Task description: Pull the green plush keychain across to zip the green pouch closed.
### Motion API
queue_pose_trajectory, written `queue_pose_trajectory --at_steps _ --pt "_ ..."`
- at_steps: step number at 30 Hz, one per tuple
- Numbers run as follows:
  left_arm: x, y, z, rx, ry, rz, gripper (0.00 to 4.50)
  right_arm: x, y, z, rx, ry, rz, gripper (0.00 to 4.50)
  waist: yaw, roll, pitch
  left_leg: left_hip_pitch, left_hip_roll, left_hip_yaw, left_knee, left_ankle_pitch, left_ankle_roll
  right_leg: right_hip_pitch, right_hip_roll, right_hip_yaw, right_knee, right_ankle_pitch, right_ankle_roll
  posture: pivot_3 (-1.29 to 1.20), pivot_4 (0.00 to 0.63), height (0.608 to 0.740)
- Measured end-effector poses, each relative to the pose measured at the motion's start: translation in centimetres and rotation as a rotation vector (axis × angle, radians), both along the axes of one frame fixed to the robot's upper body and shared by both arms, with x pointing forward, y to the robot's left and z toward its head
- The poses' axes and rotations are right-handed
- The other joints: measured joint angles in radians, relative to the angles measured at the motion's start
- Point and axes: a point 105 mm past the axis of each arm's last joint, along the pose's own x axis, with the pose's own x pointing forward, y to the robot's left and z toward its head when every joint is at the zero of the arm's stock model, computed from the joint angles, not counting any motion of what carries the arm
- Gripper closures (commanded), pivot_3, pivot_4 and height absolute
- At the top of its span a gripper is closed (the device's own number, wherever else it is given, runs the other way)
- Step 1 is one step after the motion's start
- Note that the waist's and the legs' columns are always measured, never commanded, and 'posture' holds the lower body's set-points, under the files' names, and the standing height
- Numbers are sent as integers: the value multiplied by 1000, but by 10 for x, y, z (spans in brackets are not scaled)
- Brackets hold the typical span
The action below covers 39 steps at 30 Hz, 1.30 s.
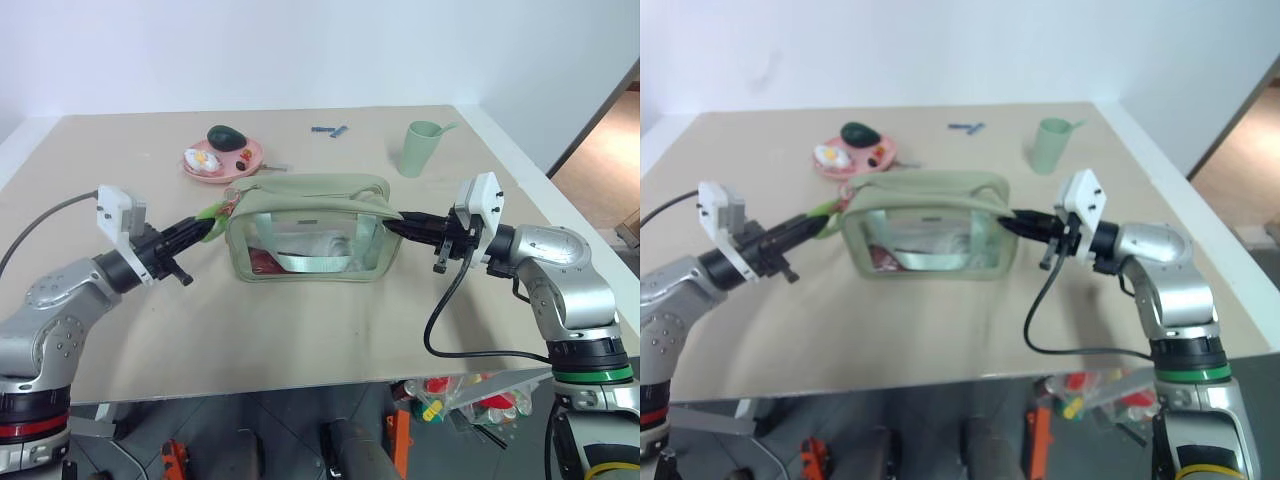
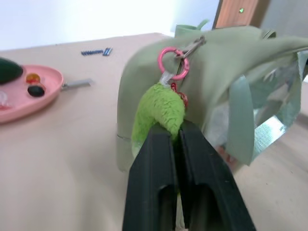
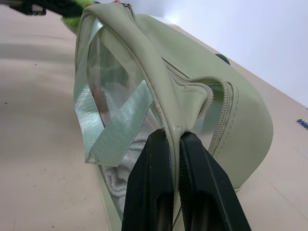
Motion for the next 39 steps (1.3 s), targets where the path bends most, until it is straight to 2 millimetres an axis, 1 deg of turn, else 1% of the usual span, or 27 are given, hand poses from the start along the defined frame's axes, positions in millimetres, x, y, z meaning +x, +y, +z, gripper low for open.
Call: queue_pose_trajectory --at_steps 2,5,7,8,9,10,11,13,16,18,20,22,23,26,28,30,33,36,39 --pt "2 -2 5 -5 -13 -12 4458 0 0 0 -1 0 -1 4500 0 0 0 0 0 0 0 0 0 0 0 0 0 0 0 0 150 740" --pt "5 -10 28 -17 -66 -48 4458 -1 -1 0 -7 -2 -5 4500 0 0 0 -1 0 0 1 0 0 0 0 0 0 0 0 0 150 740" --pt "7 -22 46 -21 -115 -91 4458 -1 -3 0 -9 1 -8 4500 0 0 0 -2 0 -1 1 0 0 0 0 -1 0 0 0 0 150 740" --pt "7 -31 56 -23 -145 -123 4458 -2 -3 0 -10 1 -9 4500 1 0 0 -1 0 -1 1 0 0 0 0 -1 0 0 1 0 150 740" --pt "7 -38 62 -21 -164 -148 4458 -2 -3 0 -11 0 -9 4500 1 0 0 -2 -1 -1 1 0 0 0 0 0 0 0 1 0 150 740" --pt "7 -50 68 -14 -184 -185 4458 -2 -3 0 -12 0 -8 4500 1 0 0 -1 -1 -1 1 0 0 0 -1 0 0 1 1 0 150 740" --pt "8 -60 70 -10 -195 -216 4458 -2 -3 0 -13 0 -6 4500 1 0 0 -1 -1 0 1 0 0 0 -1 0 0 1 1 0 150 740" --pt "10 -73 68 4 -192 -262 4458 -2 -3 -1 -17 2 -4 4500 -1 0 0 -1 -1 0 1 0 0 0 -1 1 0 1 1 0 150 740" --pt "18 -95 56 39 -177 -329 4458 -2 -3 -1 -19 2 -4 4500 0 0 0 -1 -1 -1 1 0 0 0 0 0 0 1 1 0 150 740" --pt "22 -102 47 78 -166 -352 4458 -2 -3 -1 -20 2 -4 4500 -1 0 0 -1 -1 0 1 0 0 0 0 1 0 1 1 0 150 740" --pt "25 -102 44 97 -155 -348 4458 -2 -3 -1 -23 0 -5 4500 -2 0 0 -1 -1 -1 0 0 0 -1 0 0 0 1 1 0 150 740" --pt "24 -99 42 125 -154 -359 3783 -2 -3 -1 -25 -2 -6 4500 -1 0 0 -1 -1 -1 0 0 0 -1 0 0 0 1 1 0 150 740" --pt "24 -98 42 143 -155 -363 3526 -2 -3 -1 -25 -3 -7 4500 -1 0 0 -1 -1 -1 0 0 0 -1 0 0 0 1 1 0 150 740" --pt "22 -91 41 201 -152 -370 2464 -2 -3 -1 -26 -5 -7 4500 -1 0 0 -1 -1 -1 1 0 0 -1 0 0 0 1 1 0 150 740" --pt "20 -83 41 244 -139 -366 1828 -2 -3 -1 -27 -6 -6 4500 -2 0 0 -1 -1 -1 1 0 0 -1 0 0 0 1 1 0 150 740" --pt "16 -71 44 292 -132 -349 1158 -2 -3 -1 -27 -8 -4 4500 -3 0 0 -1 0 -1 0 0 0 -1 0 0 0 1 1 0 150 740" --pt "8 -49 42 339 -123 -283 1158 -2 -3 -1 -28 -9 -4 4500 -3 0 0 0 0 0 -2 0 0 -1 0 1 0 0 1 0 150 740" --pt "2 -35 16 327 -47 -230 1158 -2 -3 0 -28 -15 -5 4500 0 0 0 -1 0 0 -2 0 0 -1 -1 0 0 -1 1 0 150 740" --pt "1 -30 -3 291 -1 -172 1158 -2 -4 0 -27 -17 -7 4500 0 -1 0 -1 0 -1 -1 0 0 -1 -1 0 0 -1 1 0 150 740"
